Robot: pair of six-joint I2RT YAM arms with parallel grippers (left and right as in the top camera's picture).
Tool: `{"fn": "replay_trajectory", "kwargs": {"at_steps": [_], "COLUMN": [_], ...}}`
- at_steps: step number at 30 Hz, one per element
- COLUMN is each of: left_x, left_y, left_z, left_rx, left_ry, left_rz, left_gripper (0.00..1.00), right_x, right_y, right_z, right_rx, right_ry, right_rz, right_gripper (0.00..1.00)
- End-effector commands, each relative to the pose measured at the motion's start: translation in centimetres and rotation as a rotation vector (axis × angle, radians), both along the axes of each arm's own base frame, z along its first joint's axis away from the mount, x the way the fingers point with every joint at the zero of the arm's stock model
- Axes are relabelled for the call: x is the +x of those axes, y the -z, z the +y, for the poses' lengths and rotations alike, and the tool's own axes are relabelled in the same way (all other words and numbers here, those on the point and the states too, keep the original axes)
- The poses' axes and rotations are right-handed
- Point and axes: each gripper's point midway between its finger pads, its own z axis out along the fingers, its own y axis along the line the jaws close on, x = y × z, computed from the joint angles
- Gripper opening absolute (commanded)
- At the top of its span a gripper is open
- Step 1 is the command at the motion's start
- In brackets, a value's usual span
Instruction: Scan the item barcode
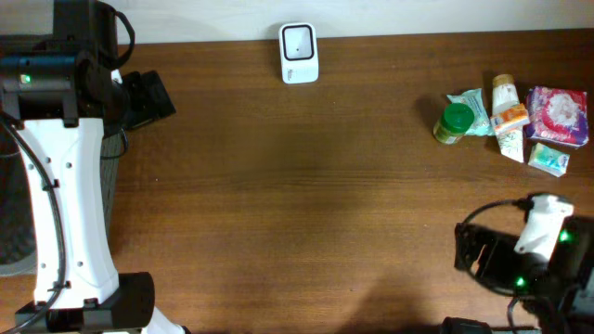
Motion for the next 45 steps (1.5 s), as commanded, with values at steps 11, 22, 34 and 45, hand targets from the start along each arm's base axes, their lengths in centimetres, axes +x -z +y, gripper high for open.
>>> {"fn": "replay_trajectory", "kwargs": {"at_steps": [11,22,34,45], "left_x": [-0.3,-0.3,-0.3,-0.3], "left_y": [-0.6,-0.6,-0.6,-0.6], "left_z": [0.1,0.1,0.1,0.1], "left_rx": [0.001,0.001,0.001,0.001], "left_ry": [-0.009,-0.009,-0.009,-0.009], "left_rz": [-0.018,-0.017,-0.017,-0.017], "left_gripper": [0.99,0.99,0.99,0.99], "right_x": [5.1,8.5,8.7,8.8], "right_y": [8.9,10.1,11.7,11.9], "right_z": [2.7,3.4,1.8,1.0], "right_rx": [-0.099,-0.214,-0.239,-0.251], "right_ry": [-0.193,-0.265,-0.179,-0.136], "right_rz": [-0.621,-0.862,-0.795,-0.781], "right_gripper": [0.99,0.99,0.99,0.99]}}
